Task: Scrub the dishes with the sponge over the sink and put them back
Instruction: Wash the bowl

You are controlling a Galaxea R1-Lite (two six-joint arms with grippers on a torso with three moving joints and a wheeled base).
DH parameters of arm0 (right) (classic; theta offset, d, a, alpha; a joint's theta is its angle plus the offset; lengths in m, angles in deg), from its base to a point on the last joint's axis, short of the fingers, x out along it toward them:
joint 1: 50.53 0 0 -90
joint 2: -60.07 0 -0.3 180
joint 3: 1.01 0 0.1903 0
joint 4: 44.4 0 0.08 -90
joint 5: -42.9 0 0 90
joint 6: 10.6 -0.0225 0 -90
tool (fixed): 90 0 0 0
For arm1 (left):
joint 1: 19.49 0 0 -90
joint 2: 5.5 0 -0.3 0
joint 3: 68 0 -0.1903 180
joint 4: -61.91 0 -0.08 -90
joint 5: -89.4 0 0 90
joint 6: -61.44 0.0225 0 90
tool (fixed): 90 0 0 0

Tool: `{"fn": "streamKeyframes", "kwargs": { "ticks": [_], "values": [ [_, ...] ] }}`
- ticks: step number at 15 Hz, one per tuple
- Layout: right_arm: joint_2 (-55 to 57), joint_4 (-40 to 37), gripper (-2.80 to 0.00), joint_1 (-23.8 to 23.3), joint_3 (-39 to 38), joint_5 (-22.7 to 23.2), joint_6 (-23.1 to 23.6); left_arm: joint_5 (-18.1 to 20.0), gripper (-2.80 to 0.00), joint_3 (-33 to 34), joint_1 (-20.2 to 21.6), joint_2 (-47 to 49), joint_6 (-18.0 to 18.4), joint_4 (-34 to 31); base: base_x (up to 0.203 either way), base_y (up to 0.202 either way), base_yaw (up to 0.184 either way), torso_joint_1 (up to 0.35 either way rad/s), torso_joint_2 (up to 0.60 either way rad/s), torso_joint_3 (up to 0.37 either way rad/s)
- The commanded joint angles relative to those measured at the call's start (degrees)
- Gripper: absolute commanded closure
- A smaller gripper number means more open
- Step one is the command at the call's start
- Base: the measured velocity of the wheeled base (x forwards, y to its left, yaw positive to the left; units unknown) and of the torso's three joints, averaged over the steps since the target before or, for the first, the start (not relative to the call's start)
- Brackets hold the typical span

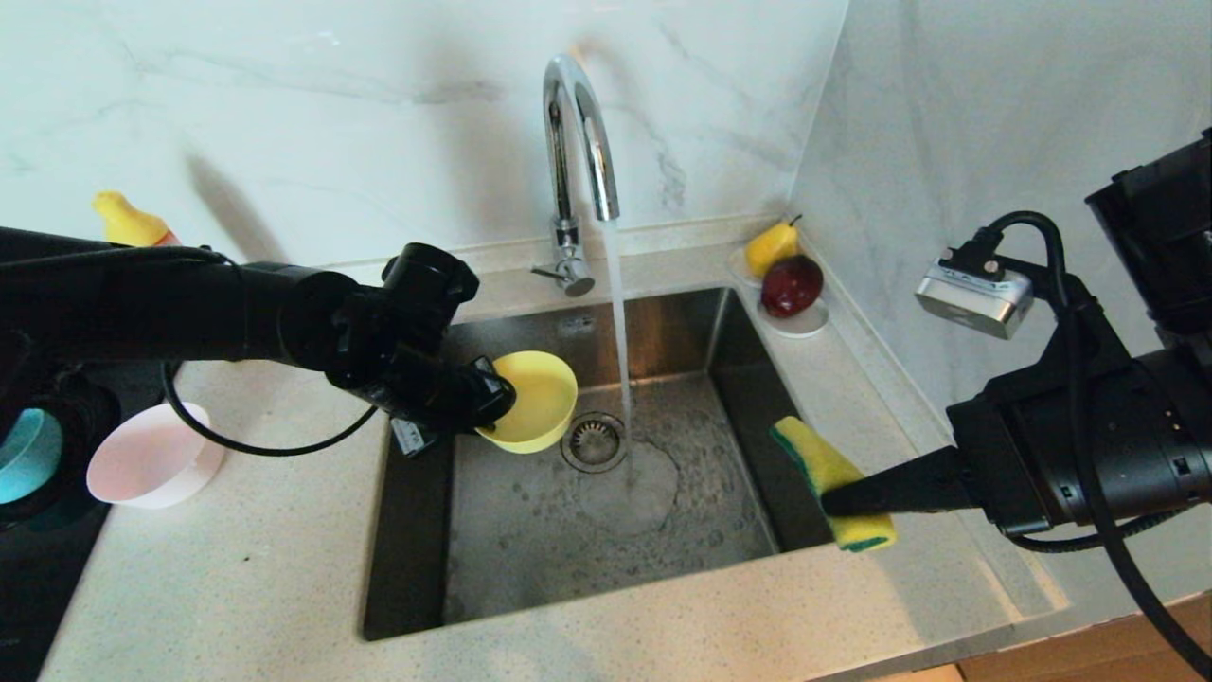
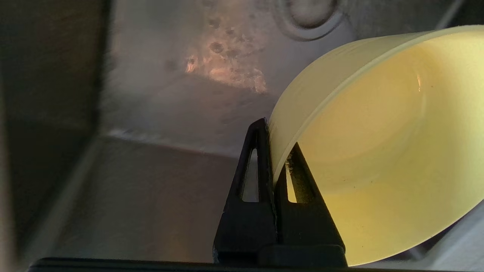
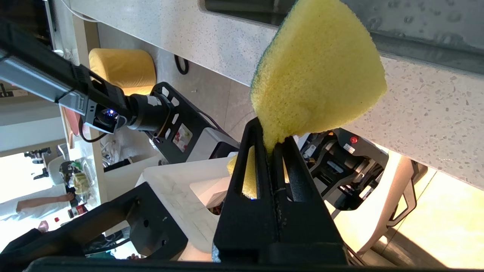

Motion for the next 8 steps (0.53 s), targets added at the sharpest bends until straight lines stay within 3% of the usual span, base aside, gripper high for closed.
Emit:
{"fn": "streamKeyframes", "kwargs": {
  "ticks": [1,8],
  "values": [
    [-0.2,-0.2,0.0,0.0,0.1,0.2,0.0,-0.3,0.0,-4.0,-1.9,3.8,-0.6,-0.3,0.0,0.0,0.0,0.0,0.0,0.0],
    [-0.9,-0.2,0.0,0.0,0.0,0.2,0.0,-2.2,0.0,-9.9,-7.8,9.0,-0.5,-1.2,0.0,0.0,0.0,0.0,0.0,0.0]
  ]
}}
